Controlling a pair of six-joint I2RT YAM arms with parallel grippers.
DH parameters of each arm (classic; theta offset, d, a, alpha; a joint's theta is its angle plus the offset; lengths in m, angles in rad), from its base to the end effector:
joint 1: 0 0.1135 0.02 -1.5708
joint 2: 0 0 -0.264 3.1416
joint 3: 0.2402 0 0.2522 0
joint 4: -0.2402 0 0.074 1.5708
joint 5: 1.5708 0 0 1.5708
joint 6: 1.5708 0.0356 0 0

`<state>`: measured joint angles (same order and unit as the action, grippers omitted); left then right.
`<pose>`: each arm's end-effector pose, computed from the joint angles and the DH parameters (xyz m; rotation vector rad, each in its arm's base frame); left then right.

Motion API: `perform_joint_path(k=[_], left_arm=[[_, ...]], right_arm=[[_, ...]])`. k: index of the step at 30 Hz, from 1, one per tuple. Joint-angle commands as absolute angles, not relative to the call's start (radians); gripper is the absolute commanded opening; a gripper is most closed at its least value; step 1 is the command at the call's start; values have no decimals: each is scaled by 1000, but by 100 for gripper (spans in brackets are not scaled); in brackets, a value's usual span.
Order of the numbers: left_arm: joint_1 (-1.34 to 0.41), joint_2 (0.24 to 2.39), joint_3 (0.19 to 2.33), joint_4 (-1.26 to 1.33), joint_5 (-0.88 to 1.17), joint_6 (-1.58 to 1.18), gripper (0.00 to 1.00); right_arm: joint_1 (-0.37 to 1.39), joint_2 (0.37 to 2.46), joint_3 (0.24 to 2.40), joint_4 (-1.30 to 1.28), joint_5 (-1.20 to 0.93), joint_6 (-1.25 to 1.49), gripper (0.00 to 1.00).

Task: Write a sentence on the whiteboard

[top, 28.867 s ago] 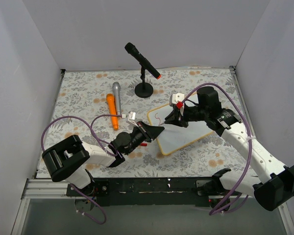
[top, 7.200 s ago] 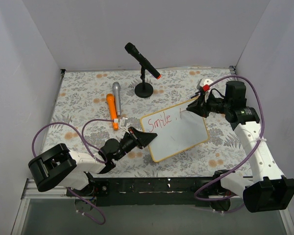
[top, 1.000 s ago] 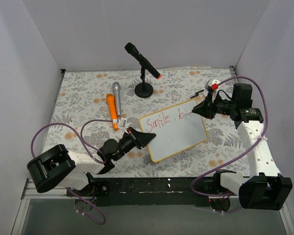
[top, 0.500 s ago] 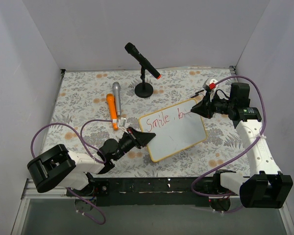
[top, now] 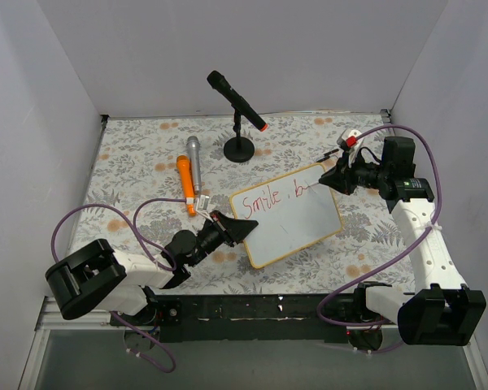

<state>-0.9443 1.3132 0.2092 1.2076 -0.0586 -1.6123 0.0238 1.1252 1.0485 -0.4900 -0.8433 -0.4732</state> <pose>0.1339 -0.1815 0.1884 -0.6592 1.7173 -1.9374 0.2368 0.0322 0.3403 -0.9341 1.7516 0.6071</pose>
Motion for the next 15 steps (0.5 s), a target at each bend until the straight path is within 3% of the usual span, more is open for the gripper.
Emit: perform_joint_path(k=[1,15], left_arm=[[-943,1293,244,1712,-41,-1635,0],[-942,1307,247,1718,-35,-1638,0]], right_arm=[[26,1140,1083,-446,-836,-466,1],[31,1155,1095,-428,-887,-457,1]])
